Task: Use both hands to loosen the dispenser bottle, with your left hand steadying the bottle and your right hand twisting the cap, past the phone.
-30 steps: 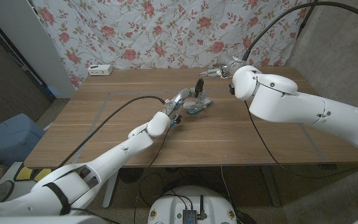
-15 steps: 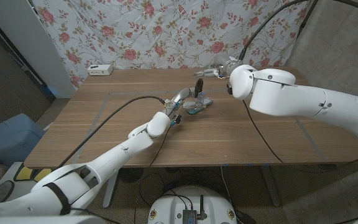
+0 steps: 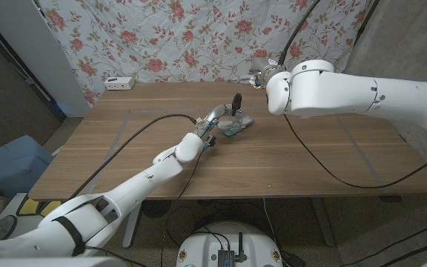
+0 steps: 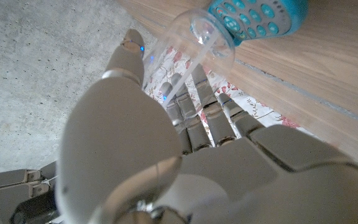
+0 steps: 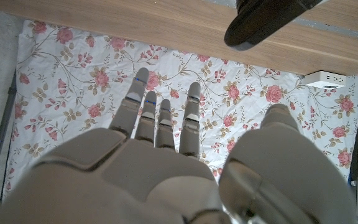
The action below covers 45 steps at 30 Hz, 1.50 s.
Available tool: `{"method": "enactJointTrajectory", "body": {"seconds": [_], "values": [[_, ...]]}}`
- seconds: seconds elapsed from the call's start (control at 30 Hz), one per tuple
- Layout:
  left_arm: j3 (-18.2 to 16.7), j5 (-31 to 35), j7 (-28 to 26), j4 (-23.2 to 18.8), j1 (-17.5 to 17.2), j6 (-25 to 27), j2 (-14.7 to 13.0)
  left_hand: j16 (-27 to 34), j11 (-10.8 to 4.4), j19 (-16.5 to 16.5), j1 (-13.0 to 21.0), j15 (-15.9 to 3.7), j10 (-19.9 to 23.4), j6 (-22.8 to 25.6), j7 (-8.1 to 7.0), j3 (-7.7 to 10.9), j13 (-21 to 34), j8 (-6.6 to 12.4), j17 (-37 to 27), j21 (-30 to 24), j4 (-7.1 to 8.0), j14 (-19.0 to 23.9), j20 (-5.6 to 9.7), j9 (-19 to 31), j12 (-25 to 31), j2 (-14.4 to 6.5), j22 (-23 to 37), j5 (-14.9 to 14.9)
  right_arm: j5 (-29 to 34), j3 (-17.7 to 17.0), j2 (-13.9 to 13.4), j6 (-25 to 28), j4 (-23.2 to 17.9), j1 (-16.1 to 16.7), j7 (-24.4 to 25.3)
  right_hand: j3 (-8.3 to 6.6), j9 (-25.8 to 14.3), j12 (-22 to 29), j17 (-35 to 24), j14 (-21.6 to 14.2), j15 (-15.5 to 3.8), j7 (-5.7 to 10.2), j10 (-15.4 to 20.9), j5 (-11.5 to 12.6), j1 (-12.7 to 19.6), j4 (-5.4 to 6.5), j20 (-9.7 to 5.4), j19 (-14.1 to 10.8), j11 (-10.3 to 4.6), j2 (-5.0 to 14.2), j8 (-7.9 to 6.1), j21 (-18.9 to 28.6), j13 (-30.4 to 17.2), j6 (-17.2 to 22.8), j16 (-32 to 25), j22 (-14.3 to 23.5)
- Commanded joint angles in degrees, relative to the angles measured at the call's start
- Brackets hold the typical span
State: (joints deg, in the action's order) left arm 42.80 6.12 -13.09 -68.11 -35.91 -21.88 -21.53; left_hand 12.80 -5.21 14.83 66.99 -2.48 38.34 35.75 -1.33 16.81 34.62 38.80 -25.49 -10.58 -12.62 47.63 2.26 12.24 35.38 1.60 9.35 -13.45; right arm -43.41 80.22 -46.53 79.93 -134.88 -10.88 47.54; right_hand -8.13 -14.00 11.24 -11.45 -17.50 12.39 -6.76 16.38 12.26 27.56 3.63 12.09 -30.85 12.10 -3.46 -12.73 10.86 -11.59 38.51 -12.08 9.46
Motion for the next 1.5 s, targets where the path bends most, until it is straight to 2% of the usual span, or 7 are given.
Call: {"method": "enactJointTrajectory", "body": {"seconds": [0.03,0.37,0.8,1.0,1.4,1.43,1.5], "values": [[0.0,-0.2,0.0,0.1,0.1,0.2,-0.1,0.2,-2.62,0.6,0.5,-7.62,3.1,4.0,-0.87,3.94,0.1,0.58,-0.2,0.1,3.48,3.6,3.2,0.2,0.2,-7.6,0.1,0.3,-23.9,4.7,2.4,0.1,2.9,-4.8,16.5,0.07,-0.4,0.4,0.0,-1.0,0.03,0.05,0.4,0.8,-0.4,-0.06,0.14,-0.6,0.3,0.09,-0.72,0.1,-0.2,1.2,-0.2,0.3],[0.0,-0.5,0.3,0.9,0.4,-0.2,0.0,0.2,-2.66,0.6,0.4,-7.6,3.0,3.9,-0.88,3.94,0.2,0.56,-0.2,0.1,3.53,3.6,3.14,0.2,0.1,-7.6,0.1,0.4,-26.2,6.5,3.8,0.1,3.5,-7.1,16.5,0.22,-0.7,0.4,0.0,-1.4,0.05,-0.04,0.7,1.4,-1.5,0.02,0.21,-0.7,0.33,0.18,-1.47,0.0,-0.2,2.8,-0.1,0.3],[0.1,-0.9,0.7,1.7,0.7,-0.8,0.2,0.2,-2.67,0.6,0.4,-7.56,3.1,3.9,-0.87,3.97,0.2,0.59,-0.2,0.1,3.59,3.6,3.11,0.2,0.1,-7.7,0.1,0.6,-27.5,10.1,7.0,0.1,6.2,-10.3,16.5,0.25,-0.9,0.5,0.0,-1.5,0.05,-0.23,0.9,1.6,-1.9,-0.02,0.2,-0.7,0.34,0.23,-1.57,0.0,-0.1,3.0,-0.1,0.3],[0.2,-1.0,0.8,2.2,0.8,-1.1,0.4,0.2,-2.66,0.6,0.3,-7.59,3.1,3.9,-0.86,3.98,0.2,0.58,-0.2,0.1,3.58,3.6,3.15,0.2,0.1,-7.6,0.1,0.6,-27.4,10.8,7.9,0.1,7.5,-10.8,16.5,0.1,-1.0,0.5,0.1,-1.5,-0.03,-0.22,1.0,1.9,-1.6,-0.32,0.18,-0.7,0.34,0.28,-1.57,0.0,-0.1,2.8,0.0,0.3],[0.4,-1.3,1.3,3.5,1.6,-1.6,0.9,0.1,-2.54,0.6,0.2,-7.52,3.1,3.8,-0.88,4.04,0.1,0.56,-0.1,0.1,3.65,3.6,3.08,0.2,0.0,-7.7,0.1,0.7,-27.3,11.2,8.7,0.1,9.7,-10.6,16.5,-1.56,-1.5,0.4,0.3,-1.9,-0.23,0.18,1.3,2.9,1.8,-3.23,0.1,-1.2,0.33,0.74,-2.13,0.0,0.0,3.1,0.2,0.2],[0.4,-1.4,1.3,3.6,1.6,-1.7,0.9,0.2,-2.49,0.6,0.3,-7.5,3.0,3.8,-0.8,4.01,0.1,0.56,-0.3,0.1,3.62,3.5,3.07,0.2,0.0,-7.7,0.1,0.8,-27.4,11.2,8.7,0.1,9.8,-10.7,16.5,-1.97,-1.6,0.3,0.3,-2.0,-0.24,0.26,1.4,3.1,2.6,-3.87,0.08,-1.3,0.32,0.94,-2.23,0.1,0.0,3.2,0.2,0.2],[0.5,-1.4,1.4,3.8,1.8,-1.7,1.0,0.1,-2.53,0.6,0.3,-7.5,3.1,3.8,-0.79,4.05,0.1,0.56,-0.2,0.1,3.62,3.5,3.06,0.2,0.0,-7.7,0.1,0.8,-27.4,11.2,8.7,0.1,10.0,-10.6,16.5,-2.09,-1.6,0.3,0.4,-2.1,-0.24,0.34,1.4,3.1,2.9,-4.1,0.08,-1.4,0.33,0.96,-2.3,0.1,0.0,3.3,0.2,0.2]]}}
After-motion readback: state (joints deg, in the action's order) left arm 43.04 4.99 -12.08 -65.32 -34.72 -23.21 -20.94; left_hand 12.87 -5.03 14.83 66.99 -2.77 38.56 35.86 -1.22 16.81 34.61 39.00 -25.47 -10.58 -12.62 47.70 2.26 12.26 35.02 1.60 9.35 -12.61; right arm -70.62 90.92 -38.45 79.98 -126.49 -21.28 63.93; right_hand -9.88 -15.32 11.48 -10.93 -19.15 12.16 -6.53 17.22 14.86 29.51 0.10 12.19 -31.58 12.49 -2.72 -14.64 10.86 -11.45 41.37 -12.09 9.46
